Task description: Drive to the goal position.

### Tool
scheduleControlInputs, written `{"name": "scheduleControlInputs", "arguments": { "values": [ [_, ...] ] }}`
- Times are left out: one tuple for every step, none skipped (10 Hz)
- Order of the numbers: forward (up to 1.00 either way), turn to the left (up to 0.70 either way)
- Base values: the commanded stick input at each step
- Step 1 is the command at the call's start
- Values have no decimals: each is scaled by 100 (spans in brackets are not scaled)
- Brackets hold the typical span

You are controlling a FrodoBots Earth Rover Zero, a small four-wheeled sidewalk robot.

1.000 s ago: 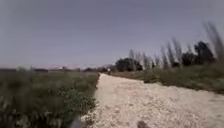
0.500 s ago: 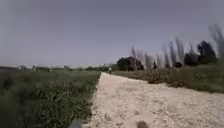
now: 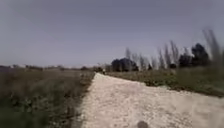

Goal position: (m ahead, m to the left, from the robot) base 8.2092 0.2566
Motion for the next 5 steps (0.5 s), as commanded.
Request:
{"name": "scheduleControlInputs", "arguments": {
  "values": [
    [70,0],
    [70,0],
    [70,-10],
    [70,-25],
    [70,-35]
  ]
}}
